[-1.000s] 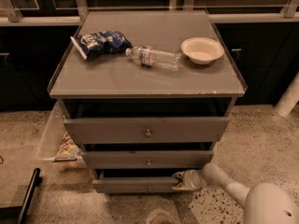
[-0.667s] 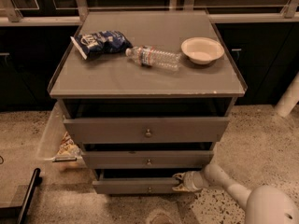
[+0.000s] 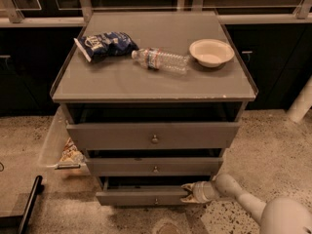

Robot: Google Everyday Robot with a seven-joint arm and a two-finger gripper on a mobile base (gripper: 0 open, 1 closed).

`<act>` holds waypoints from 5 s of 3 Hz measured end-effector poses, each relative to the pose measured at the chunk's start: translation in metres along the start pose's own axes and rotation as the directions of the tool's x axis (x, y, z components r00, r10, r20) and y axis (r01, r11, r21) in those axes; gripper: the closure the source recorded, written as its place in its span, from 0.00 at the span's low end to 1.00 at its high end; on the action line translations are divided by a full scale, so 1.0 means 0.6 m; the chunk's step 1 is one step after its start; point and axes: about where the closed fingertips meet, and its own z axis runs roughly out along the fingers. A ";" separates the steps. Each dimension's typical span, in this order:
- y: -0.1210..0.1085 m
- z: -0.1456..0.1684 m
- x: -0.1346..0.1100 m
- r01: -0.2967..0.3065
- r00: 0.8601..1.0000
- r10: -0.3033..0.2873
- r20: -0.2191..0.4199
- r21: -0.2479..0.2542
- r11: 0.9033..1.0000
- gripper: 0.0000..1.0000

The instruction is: Open bottom drawer

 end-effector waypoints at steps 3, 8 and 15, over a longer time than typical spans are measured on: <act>0.010 -0.004 -0.002 -0.003 1.000 0.003 0.004 0.001 1.000 0.61; 0.062 -0.016 -0.004 -0.048 0.998 0.050 0.041 -0.058 0.997 1.00; 0.119 -0.035 0.000 -0.068 0.994 0.076 0.082 -0.091 0.994 0.84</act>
Offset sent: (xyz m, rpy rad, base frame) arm -0.0068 -0.0005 0.0008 0.0046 0.0005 -0.0021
